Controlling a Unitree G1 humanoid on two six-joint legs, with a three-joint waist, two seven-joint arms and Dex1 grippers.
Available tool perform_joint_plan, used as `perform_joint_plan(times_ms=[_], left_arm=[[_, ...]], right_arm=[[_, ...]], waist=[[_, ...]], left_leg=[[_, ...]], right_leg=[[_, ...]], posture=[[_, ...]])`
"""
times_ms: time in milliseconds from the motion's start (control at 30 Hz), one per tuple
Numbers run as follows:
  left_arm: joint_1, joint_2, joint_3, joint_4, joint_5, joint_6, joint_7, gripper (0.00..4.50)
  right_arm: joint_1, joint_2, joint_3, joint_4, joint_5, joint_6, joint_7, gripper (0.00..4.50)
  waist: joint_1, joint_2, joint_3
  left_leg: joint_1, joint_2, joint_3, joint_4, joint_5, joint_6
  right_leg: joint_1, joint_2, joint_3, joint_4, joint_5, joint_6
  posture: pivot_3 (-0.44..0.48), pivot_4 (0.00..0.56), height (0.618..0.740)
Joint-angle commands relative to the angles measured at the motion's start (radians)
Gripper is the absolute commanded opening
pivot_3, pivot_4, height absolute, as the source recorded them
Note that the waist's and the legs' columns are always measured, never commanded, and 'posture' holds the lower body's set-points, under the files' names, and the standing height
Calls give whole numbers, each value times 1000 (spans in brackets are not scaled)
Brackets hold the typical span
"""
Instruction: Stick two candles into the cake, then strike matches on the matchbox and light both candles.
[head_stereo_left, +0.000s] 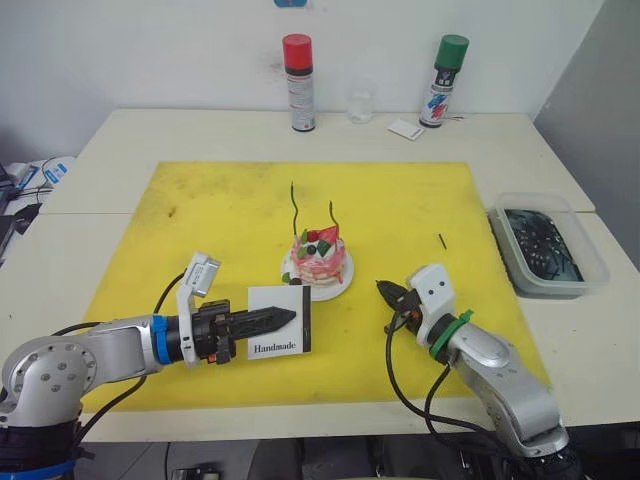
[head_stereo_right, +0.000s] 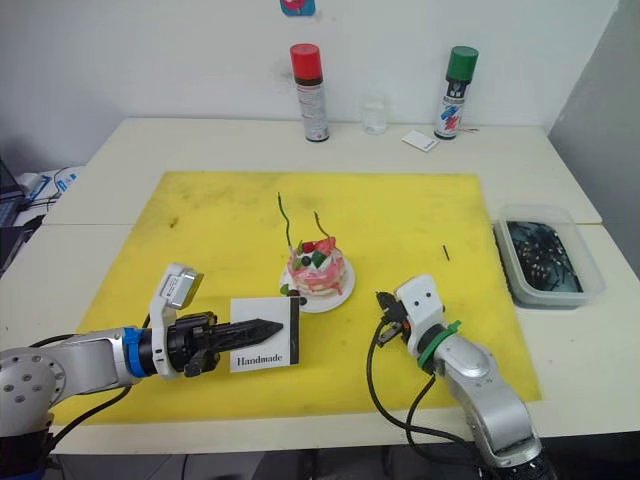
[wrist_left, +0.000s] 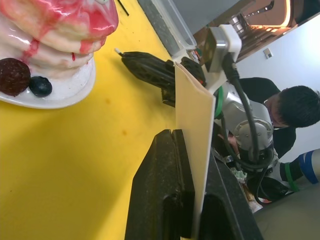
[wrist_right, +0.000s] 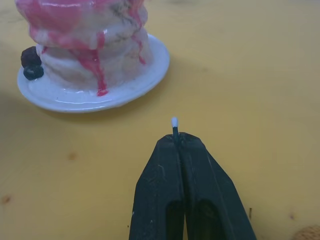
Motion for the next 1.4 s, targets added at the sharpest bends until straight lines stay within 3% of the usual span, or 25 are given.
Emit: perform_joint_plan(times_ms=[33,200,500,967,1167,1400], left_arm=[[-9,9,4,-11,-8,3,-6,0],[-1,9,7,-15,-10,3,-1,0],[-3,10,4,-13,-6,4,-2,0],[4,12,7,-15,-8,8,2,0],[9,8,9,-10,9,8,2,0],[-5,0,8,2,4,12,9,0]], right_arm=[[1,5,-8,26,1,-43,9,442],[1,-5,7,49,-20,-74,24,1856],[-5,23,0,87,-33,-162,21,1856],[-6,44,3,108,-66,-113,-12,1856],[-2,53,-10,108,-59,-93,-21,24],[-4,45,-21,83,-41,-70,-7,24]], waist=[[1,0,0],[1,0,0],[1,0,0],[1,-1,-1],[1,-4,-3],[2,-5,-3]], left_leg=[[0,0,0,0,0,0],[0,0,0,0,0,0],[0,0,0,0,0,-1],[1,0,0,0,2,-3],[3,0,0,0,2,-3],[5,0,0,0,2,-3]], right_leg=[[0,0,0,0,0,0],[0,0,-1,1,0,0],[0,0,0,1,0,0],[0,0,0,3,0,0],[1,0,0,3,0,0],[3,0,0,3,0,0]], posture=[[0,150,740],[0,150,740],[0,150,740],[0,150,740],[0,150,740],[0,150,740]])
